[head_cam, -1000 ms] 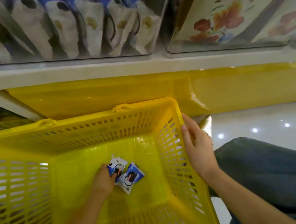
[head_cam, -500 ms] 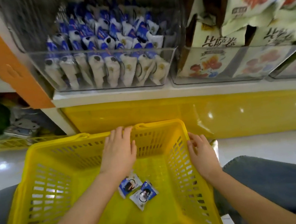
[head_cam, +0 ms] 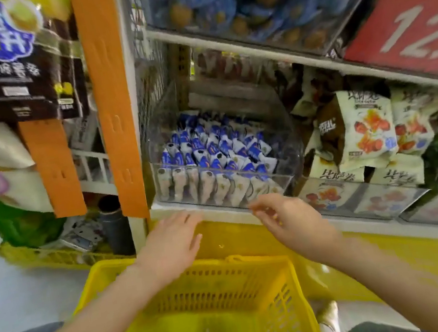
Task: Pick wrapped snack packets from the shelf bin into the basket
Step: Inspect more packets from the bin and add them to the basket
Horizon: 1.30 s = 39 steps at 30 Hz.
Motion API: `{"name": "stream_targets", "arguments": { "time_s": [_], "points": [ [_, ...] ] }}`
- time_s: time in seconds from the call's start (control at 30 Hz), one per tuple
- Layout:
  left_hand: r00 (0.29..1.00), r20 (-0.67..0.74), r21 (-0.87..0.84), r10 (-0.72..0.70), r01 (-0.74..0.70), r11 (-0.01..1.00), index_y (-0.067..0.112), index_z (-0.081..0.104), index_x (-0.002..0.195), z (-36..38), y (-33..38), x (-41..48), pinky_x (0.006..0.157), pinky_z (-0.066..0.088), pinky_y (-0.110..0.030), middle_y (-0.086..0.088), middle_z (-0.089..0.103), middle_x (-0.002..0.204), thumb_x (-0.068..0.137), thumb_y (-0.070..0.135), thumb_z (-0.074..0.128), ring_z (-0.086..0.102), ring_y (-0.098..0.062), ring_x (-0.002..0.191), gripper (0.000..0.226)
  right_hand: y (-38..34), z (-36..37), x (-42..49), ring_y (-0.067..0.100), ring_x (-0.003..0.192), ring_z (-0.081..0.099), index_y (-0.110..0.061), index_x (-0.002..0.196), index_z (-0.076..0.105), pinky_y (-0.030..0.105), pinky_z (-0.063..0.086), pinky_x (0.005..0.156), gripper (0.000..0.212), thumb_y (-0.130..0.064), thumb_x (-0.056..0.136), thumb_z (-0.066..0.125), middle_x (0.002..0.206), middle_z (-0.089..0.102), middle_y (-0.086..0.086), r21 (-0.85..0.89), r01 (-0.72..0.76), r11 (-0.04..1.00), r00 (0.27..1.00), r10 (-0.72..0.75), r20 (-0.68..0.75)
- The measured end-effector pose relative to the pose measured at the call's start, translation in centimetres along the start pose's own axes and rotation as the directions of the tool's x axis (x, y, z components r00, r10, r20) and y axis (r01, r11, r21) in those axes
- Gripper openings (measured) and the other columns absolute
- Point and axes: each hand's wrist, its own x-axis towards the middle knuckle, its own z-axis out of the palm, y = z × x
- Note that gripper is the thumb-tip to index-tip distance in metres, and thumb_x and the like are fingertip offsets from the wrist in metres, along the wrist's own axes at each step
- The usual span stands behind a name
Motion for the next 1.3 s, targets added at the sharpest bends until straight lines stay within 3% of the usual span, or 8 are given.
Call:
{"name": "stream_targets", "arguments": {
  "time_s": [0.23, 0.4, 0.57, 0.67, 0.8, 0.93, 1.13, 1.3],
  "points": [
    [0.93, -0.356, -0.023, 0.097, -0.112, 0.993, 0.02, 0.047, 0.125, -9.7, -1.6, 0.8, 0.085, 0.034, -0.025, 0.004, 0.051, 0.116, 0.095, 0.029, 0.039, 0.045, -0.013, 0.105, 0.033, -3.8, -3.2, 10.1, 0.005, 0.08, 0.056, -0.018, 0.112, 0.058, 0.025, 0.05, 0.073, 0.02, -0.017, 0.095, 0.048, 0.091, 0.057, -0.011, 0.149, 0.038, 0.988, 0.984, -0.012, -0.176],
    [0.956, -0.253, -0.06, 0.145, -0.165, 0.984, 0.024, 0.036, 0.138, -9.3, -2.6, 2.2, 0.097, 0.031, -0.023, 0.006, 0.047, 0.131, 0.098, 0.033, 0.035, 0.041, -0.011, 0.119, 0.041, -2.4, -1.8, 17.3, 0.013, 0.096, 0.054, -0.01, 0.118, 0.058, 0.016, 0.037, 0.076, 0.026, -0.016, 0.095, 0.049, 0.113, 0.061, 0.005, 0.2, -0.097, 0.975, 0.978, 0.131, -0.161],
    [0.95, -0.233, -0.022, 0.208, -0.219, 0.975, 0.024, 0.038, 0.136, -8.2, -3.5, 2.6, 0.104, 0.028, -0.027, 0.007, 0.048, 0.128, 0.097, 0.035, 0.034, 0.041, -0.01, 0.119, 0.04, -1.0, 0.2, 22.6, 0.029, 0.117, 0.051, -0.002, 0.129, 0.05, 0.031, 0.039, 0.096, 0.034, -0.013, 0.097, 0.046, 0.129, 0.054, 0.018, 0.08, -0.164, 0.983, 0.986, 0.165, -0.013],
    [0.943, -0.255, -0.033, 0.216, -0.232, 0.972, 0.023, 0.04, 0.134, -8.2, -3.6, 2.7, 0.104, 0.027, -0.027, 0.007, 0.05, 0.127, 0.097, 0.035, 0.032, 0.042, -0.01, 0.118, 0.04, -0.4, 1.0, 25.0, 0.033, 0.104, 0.055, 0.001, 0.12, 0.055, 0.031, 0.04, 0.079, 0.033, -0.02, 0.097, 0.046, 0.114, 0.059, 0.022, -0.031, -0.209, 0.978, 0.976, 0.21, 0.064],
    [0.943, -0.259, -0.028, 0.211, -0.226, 0.974, 0.022, 0.041, 0.133, -8.2, -3.5, 2.8, 0.103, 0.026, -0.028, 0.006, 0.051, 0.127, 0.098, 0.034, 0.032, 0.043, -0.011, 0.117, 0.038, -0.5, 1.6, 26.8, 0.016, 0.057, 0.038, -0.017, 0.064, 0.042, 0.029, 0.032, 0.056, 0.037, -0.038, 0.094, 0.049, 0.064, 0.039, 0.005, -0.124, -0.28, 0.952, 0.947, 0.295, 0.128],
    [0.943, -0.267, -0.009, 0.2, -0.21, 0.978, 0.022, 0.04, 0.132, -8.3, -3.2, 2.8, 0.104, 0.027, -0.03, 0.004, 0.051, 0.127, 0.098, 0.034, 0.032, 0.043, -0.013, 0.117, 0.036, -0.8, 1.7, 27.3, 0.024, 0.072, 0.057, -0.001, 0.09, 0.06, 0.032, 0.043, 0.062, 0.04, -0.041, 0.088, 0.058, 0.086, 0.063, 0.017, -0.128, -0.352, 0.927, 0.922, 0.367, 0.126],
    [0.946, -0.277, -0.049, 0.167, -0.188, 0.981, 0.022, 0.039, 0.134, -7.9, -2.8, 2.2, 0.108, 0.024, -0.028, 0.005, 0.048, 0.129, 0.098, 0.033, 0.032, 0.039, -0.012, 0.122, 0.038, -1.6, 0.5, 25.0, 0.027, 0.093, 0.057, -0.004, 0.113, 0.059, 0.026, 0.035, 0.07, 0.034, -0.027, 0.088, 0.061, 0.106, 0.063, 0.016, 0.155, -0.26, 0.953, 0.945, 0.284, -0.161],
    [0.955, -0.275, -0.049, 0.115, -0.133, 0.99, 0.022, 0.035, 0.137, -7.6, -2.3, 2.1, 0.111, 0.019, -0.028, 0.004, 0.043, 0.136, 0.098, 0.036, 0.03, 0.033, -0.013, 0.128, 0.041, -3.1, -2.2, 20.3, 0.021, 0.102, 0.058, -0.007, 0.12, 0.057, 0.025, 0.045, 0.082, 0.035, -0.019, 0.087, 0.061, 0.111, 0.062, 0.009, 0.073, -0.003, 0.997, 0.91, 0.033, -0.413]
  ]
}}
